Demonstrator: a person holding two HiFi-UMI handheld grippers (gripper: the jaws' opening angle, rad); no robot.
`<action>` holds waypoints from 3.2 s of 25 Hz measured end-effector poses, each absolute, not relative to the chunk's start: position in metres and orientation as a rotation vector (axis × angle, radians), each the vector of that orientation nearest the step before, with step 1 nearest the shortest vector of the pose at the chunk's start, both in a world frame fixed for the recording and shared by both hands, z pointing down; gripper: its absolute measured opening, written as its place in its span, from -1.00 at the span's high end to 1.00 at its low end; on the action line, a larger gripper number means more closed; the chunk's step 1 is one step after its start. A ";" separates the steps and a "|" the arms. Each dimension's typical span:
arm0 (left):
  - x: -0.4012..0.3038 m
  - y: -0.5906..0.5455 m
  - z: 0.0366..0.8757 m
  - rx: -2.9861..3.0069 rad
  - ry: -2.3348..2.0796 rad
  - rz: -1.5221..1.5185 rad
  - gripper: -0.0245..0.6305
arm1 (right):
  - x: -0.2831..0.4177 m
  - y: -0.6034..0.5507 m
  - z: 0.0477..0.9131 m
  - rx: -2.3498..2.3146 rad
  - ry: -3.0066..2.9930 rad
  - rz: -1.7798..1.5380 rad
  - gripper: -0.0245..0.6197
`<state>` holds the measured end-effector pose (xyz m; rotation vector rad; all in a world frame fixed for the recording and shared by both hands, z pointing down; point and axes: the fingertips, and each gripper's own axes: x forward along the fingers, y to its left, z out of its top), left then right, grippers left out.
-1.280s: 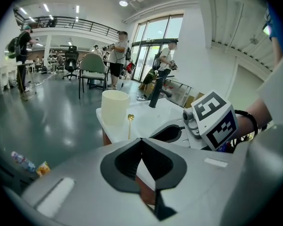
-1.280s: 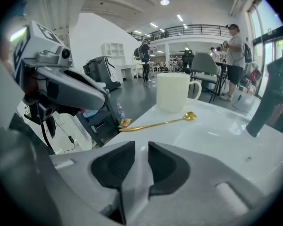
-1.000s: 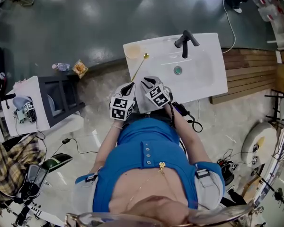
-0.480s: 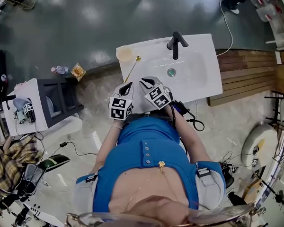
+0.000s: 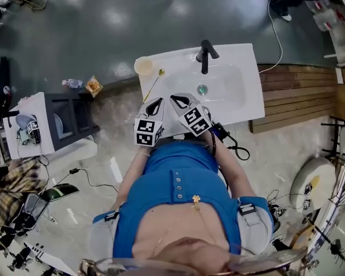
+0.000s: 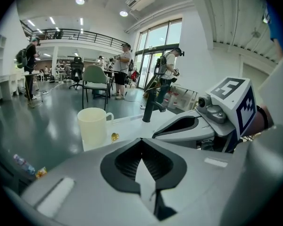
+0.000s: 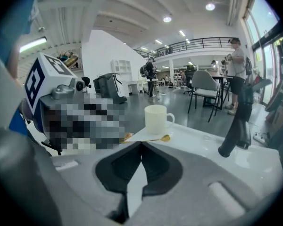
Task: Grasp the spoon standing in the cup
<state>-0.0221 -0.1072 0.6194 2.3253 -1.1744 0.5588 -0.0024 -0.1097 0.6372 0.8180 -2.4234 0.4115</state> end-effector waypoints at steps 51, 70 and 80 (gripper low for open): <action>0.078 -0.118 0.424 2.674 -1.295 0.173 0.93 | 0.081 -0.115 0.442 1.007 -2.752 0.005 0.91; 0.079 -0.117 0.411 2.686 -1.335 0.187 0.93 | 0.091 -0.122 0.425 1.053 -2.739 -0.045 0.92; 0.078 -0.117 0.412 2.684 -1.331 0.191 0.93 | 0.093 -0.120 0.427 1.063 -2.729 -0.045 0.92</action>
